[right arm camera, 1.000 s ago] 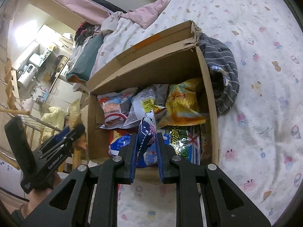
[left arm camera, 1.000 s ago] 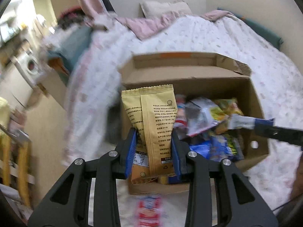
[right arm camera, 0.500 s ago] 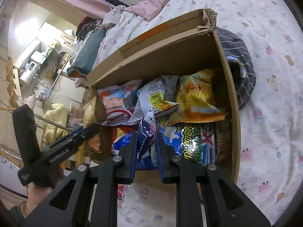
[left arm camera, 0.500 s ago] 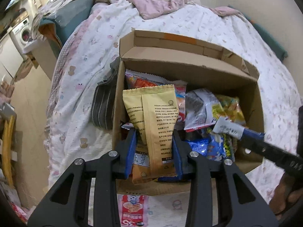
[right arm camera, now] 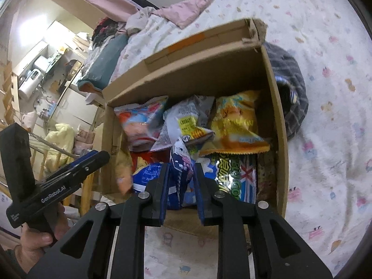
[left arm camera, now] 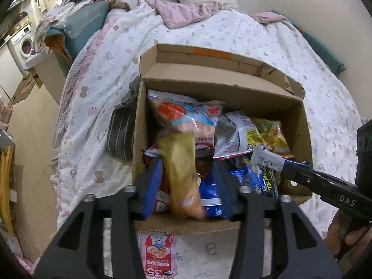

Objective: Organize snacks
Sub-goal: 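Grasp the tan bar with the left tool while the right tool carries the blue stick into the box, then open both tools over the box, releasing the tan bar and blue stick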

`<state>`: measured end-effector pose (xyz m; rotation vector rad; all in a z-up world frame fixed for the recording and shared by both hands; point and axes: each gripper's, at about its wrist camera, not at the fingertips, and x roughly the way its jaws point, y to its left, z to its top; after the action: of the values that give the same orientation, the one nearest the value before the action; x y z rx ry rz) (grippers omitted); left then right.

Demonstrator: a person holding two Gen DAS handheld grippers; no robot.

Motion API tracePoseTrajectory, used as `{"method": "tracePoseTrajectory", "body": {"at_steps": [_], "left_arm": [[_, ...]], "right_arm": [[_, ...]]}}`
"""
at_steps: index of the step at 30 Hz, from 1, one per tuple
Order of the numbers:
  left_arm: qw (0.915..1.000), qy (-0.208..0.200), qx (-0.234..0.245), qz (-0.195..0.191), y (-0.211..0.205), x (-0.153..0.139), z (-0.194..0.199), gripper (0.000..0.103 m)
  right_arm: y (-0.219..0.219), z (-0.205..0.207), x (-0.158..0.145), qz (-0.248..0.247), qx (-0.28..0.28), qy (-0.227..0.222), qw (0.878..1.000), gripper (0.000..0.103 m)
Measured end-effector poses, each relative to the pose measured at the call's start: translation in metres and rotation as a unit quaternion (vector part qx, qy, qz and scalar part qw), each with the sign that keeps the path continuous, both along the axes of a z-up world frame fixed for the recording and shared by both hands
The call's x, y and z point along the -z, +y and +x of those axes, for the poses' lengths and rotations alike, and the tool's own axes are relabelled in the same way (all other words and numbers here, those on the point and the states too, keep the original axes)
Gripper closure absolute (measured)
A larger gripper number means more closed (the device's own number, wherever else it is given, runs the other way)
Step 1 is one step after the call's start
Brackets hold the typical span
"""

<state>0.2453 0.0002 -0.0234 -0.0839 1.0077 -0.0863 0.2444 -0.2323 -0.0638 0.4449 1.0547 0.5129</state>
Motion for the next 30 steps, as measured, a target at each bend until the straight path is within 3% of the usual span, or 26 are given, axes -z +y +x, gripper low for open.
{"method": "tracePoseTrajectory", "body": {"at_steps": [3, 5, 6, 7, 9, 23, 30], "left_arm": [[0.9998, -0.018, -0.011, -0.008, 0.004, -0.006, -0.003, 0.023], [0.9995, -0.024, -0.021, -0.007, 0.007, -0.009, -0.004, 0.016], [0.9994, -0.024, -0.025, -0.009, 0.009, -0.01, -0.003, 0.016], [0.9994, -0.022, -0.026, -0.012, 0.01, -0.01, -0.003, 0.016], [0.9993, -0.017, -0.029, -0.015, 0.012, -0.009, -0.002, 0.016], [0.9995, -0.022, -0.019, -0.011, 0.009, -0.009, -0.007, 0.016], [0.9981, -0.017, -0.043, -0.04, 0.019, -0.009, -0.01, 0.016]], "right_arm": [[0.0, -0.002, -0.008, -0.013, 0.004, -0.02, 1.0, 0.079], [0.0, -0.004, -0.013, -0.032, 0.011, -0.036, 0.999, 0.074], [-0.002, -0.005, -0.015, -0.039, 0.016, -0.044, 0.998, 0.058], [-0.004, -0.006, -0.017, -0.037, 0.021, -0.047, 0.998, 0.029], [-0.009, -0.007, -0.018, -0.03, 0.037, -0.053, 0.997, 0.013], [-0.016, -0.003, -0.014, -0.012, 0.035, -0.031, 0.999, 0.013], [-0.041, -0.004, -0.02, 0.055, 0.063, -0.014, 0.996, 0.013]]}}
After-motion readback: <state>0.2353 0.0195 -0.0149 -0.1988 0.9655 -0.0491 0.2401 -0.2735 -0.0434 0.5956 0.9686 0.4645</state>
